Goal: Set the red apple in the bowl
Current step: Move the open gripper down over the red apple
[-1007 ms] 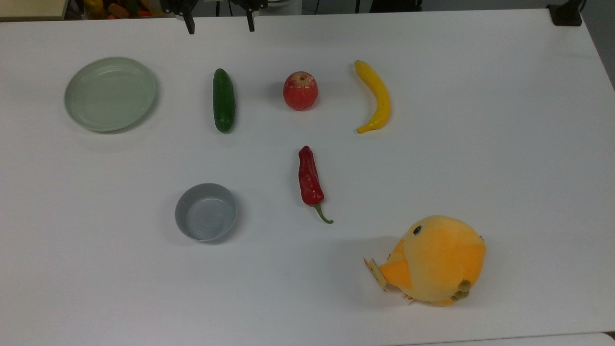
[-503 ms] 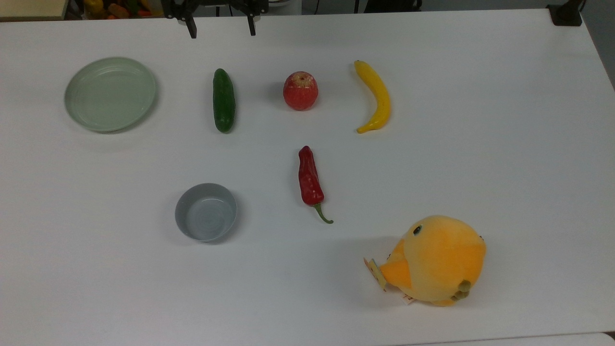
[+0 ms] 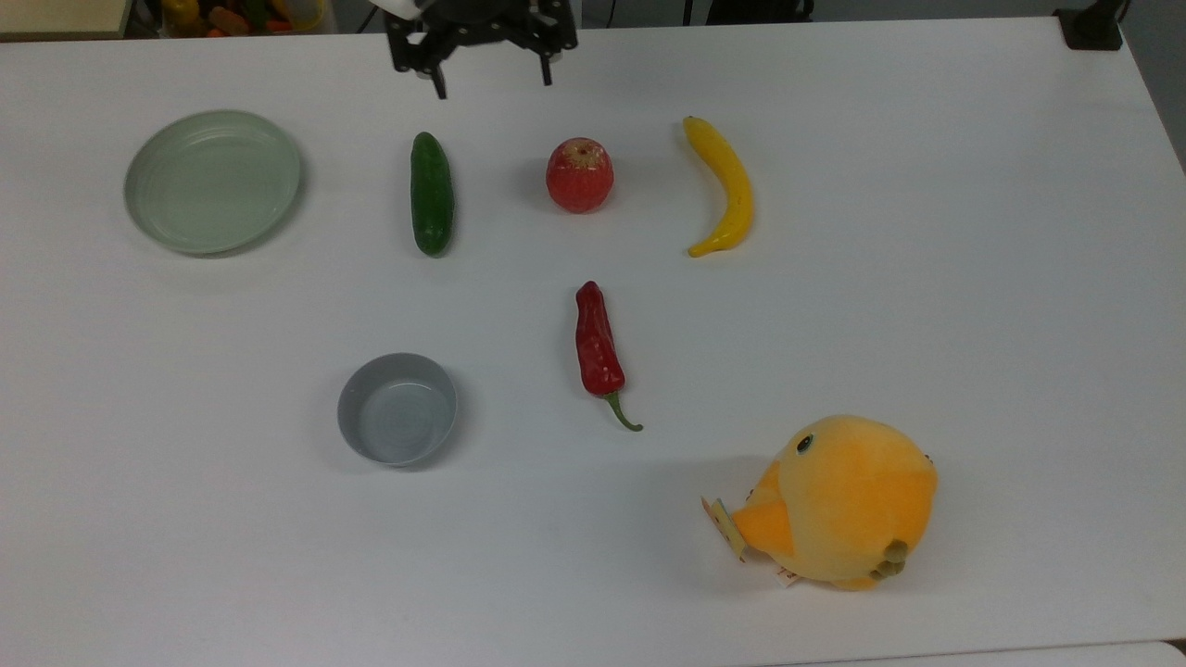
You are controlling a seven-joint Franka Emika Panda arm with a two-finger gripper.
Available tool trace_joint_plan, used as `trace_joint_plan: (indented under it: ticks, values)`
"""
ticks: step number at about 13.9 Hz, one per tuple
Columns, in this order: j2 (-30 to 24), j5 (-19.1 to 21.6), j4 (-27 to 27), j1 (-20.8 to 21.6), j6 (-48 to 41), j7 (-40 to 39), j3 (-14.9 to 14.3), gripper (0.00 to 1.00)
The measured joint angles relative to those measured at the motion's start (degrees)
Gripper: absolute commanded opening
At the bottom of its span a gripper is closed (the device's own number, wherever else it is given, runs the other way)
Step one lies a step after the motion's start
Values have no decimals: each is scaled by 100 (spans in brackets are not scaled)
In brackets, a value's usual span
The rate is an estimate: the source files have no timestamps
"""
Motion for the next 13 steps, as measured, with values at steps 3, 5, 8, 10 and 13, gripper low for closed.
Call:
trace_joint_plan:
  ticks: [3, 5, 8, 10, 13]
  values:
    - [-4, 0, -337, 97, 0, 0, 212, 100]
    - [-14, -2, -665, 151, 0, 0, 375, 100]
    - [-68, -3, -1128, 159, 29, 0, 524, 100]
    - [-175, -39, -1587, 161, 285, 0, 617, 100]
    - [-262, -134, -2211, 161, 760, 0, 727, 100]
